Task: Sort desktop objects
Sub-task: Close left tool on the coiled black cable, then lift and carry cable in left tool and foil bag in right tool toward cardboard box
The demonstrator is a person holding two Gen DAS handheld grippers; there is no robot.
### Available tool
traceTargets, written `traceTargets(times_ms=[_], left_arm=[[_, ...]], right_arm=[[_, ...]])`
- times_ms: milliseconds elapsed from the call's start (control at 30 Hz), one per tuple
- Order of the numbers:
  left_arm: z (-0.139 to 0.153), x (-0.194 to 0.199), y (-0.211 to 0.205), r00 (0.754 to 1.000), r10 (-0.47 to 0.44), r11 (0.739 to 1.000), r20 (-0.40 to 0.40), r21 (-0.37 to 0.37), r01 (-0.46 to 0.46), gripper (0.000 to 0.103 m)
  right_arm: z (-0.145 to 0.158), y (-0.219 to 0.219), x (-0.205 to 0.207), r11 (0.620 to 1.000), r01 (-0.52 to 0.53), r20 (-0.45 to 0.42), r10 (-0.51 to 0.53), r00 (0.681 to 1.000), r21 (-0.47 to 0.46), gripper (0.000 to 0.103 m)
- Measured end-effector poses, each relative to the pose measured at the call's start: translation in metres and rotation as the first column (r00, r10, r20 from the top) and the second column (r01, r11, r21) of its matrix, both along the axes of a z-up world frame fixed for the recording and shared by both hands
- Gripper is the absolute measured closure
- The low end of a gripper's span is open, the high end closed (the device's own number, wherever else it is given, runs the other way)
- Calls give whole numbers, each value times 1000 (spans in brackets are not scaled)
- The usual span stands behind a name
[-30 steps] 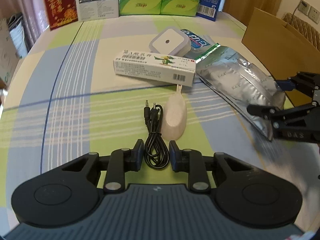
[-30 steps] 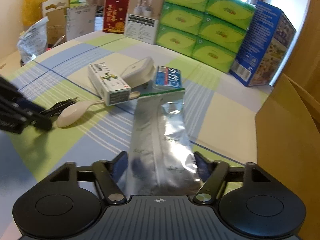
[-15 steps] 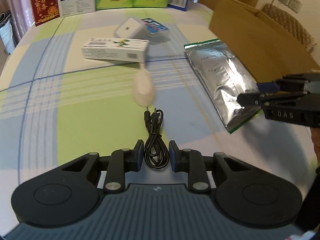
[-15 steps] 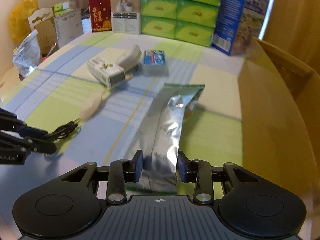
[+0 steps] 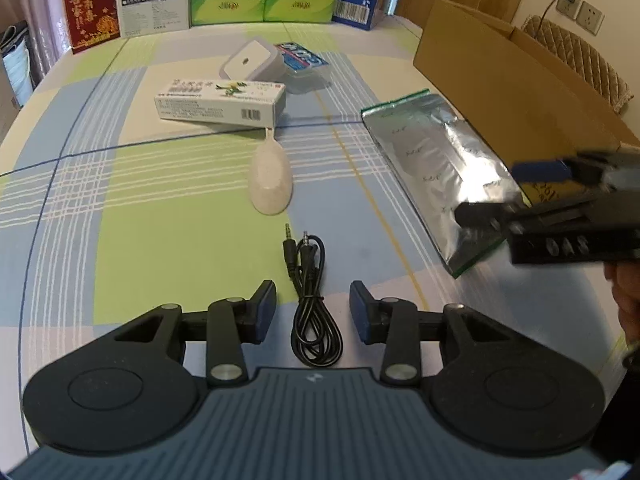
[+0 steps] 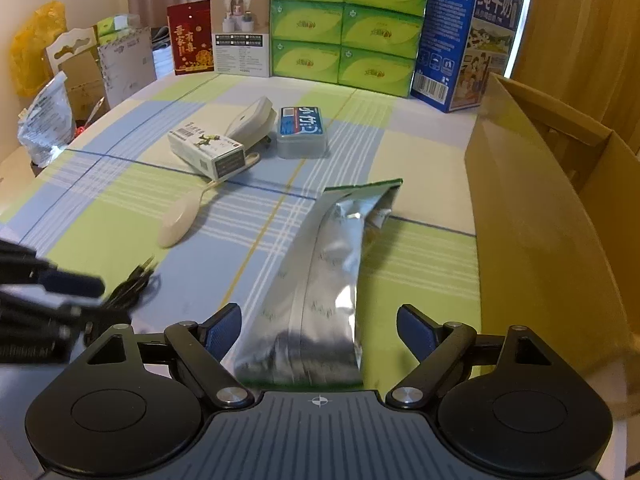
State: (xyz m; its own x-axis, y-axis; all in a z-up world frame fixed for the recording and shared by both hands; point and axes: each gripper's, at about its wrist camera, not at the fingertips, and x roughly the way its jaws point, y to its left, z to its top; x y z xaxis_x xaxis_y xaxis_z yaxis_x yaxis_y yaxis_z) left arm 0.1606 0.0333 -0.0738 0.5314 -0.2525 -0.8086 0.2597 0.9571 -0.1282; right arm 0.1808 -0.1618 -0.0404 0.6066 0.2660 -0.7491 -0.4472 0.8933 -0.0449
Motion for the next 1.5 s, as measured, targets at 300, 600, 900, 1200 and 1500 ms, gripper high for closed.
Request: traceTargets(times_ms=[300,600,900,1200,1500], left_arm=[[-2,8,-3,1000,4,1000,1,-5,-4,94],[-2,12,-1,1000,20,1000,0,-17,-20,94],[-4,6,-3,1000,7,1000,8,-12,-6,76],[-9,11,-11,999,-16,1000,36,21,15,76],[-12,12,-24,996,-71,993,56,98,66,89]], right_arm=[[-11,13,44,1000,7,-51,-7,999,9,21],[-26,22,67,1000,12,-144,-16,990,-23,56],[-14,-14,11,997,-80,-222,81,972,15,68],[-17,-49,-35,996,-32,-182,48,982,87,57],[-16,-48,-34,993,-14,-144,31,989,116,48]])
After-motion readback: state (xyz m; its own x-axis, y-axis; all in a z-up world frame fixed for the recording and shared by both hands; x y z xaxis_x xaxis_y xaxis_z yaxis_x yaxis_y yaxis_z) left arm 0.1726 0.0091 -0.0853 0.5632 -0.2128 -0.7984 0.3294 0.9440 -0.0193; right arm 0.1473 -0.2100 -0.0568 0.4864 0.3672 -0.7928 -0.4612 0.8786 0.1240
